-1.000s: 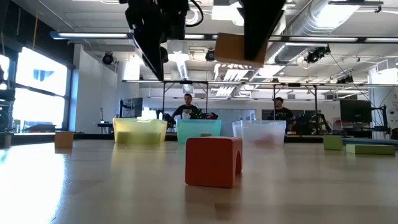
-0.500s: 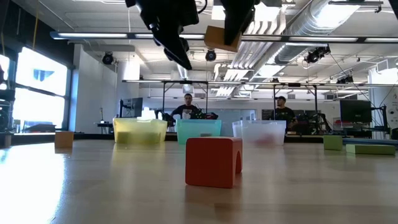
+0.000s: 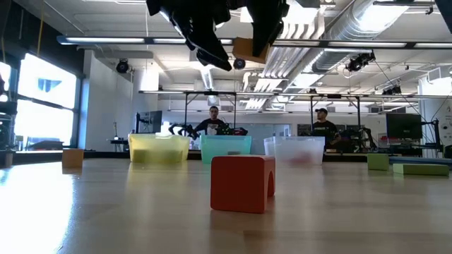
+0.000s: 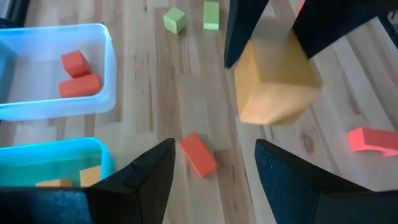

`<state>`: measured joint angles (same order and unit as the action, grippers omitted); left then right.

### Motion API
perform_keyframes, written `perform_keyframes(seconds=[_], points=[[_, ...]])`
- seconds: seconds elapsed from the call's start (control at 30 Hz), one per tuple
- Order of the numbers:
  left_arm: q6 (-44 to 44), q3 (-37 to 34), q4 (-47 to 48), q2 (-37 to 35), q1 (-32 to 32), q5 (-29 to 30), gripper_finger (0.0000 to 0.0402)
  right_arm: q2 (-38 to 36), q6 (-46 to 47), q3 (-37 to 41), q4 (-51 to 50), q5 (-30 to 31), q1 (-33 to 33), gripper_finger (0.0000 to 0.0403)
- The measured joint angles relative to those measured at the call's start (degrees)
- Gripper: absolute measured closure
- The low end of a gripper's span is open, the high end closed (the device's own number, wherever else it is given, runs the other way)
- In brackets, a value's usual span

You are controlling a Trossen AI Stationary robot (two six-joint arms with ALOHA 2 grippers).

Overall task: Sort & place blocks by color
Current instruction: Put the yellow block into the blue bin

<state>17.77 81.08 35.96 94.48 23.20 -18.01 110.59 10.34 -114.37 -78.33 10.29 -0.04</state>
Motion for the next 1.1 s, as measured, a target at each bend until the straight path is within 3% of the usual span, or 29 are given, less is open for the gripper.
perform_keyframes(seconds=[0.53,0.73,1.1], points=[[6.22,-0.09,-2.86,0.00,1.56,-0.36,0.0193,-0.20,-7.04,0.00,1.89,-2.24,-6.16,0.0294],[6.00,-0.10,-3.73,0.00,2.18,-7.51,0.0193,-0.19,-10.54,0.00,3.10,-2.87,-7.28,0.0294],[4.75,-0.11,-9.04,-0.18,2.77,-10.95,0.0193,-0.79,-12.08,0.00,6.38,-6.52,-8.23,0.0294]])
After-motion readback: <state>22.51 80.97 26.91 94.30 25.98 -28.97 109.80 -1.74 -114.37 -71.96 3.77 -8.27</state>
